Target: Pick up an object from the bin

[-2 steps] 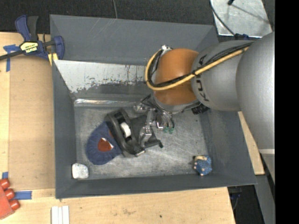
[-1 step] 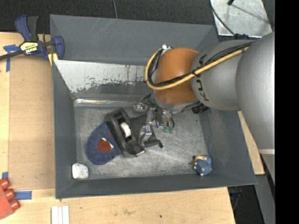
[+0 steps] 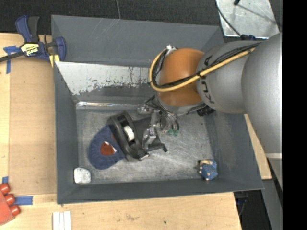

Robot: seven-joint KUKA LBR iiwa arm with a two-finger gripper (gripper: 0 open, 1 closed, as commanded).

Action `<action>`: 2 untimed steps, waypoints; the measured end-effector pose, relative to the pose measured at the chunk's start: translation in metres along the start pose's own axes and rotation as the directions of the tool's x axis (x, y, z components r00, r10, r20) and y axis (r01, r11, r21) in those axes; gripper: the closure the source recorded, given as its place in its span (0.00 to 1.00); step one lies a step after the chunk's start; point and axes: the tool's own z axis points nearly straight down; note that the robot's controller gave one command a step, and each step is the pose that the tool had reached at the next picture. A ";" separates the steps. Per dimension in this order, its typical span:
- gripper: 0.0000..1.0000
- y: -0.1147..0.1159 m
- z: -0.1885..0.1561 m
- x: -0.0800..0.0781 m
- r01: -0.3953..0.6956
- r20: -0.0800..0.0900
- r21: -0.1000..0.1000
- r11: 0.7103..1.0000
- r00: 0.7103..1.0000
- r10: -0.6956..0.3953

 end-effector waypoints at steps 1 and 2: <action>1.00 0.000 -0.004 -0.003 -0.001 0.009 -0.001 1.000 1.000 0.001; 1.00 0.000 -0.032 -0.006 -0.002 -0.003 0.001 1.000 1.000 0.002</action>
Offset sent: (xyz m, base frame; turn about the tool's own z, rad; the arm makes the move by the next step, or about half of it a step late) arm 0.0000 0.0000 0.0000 0.0000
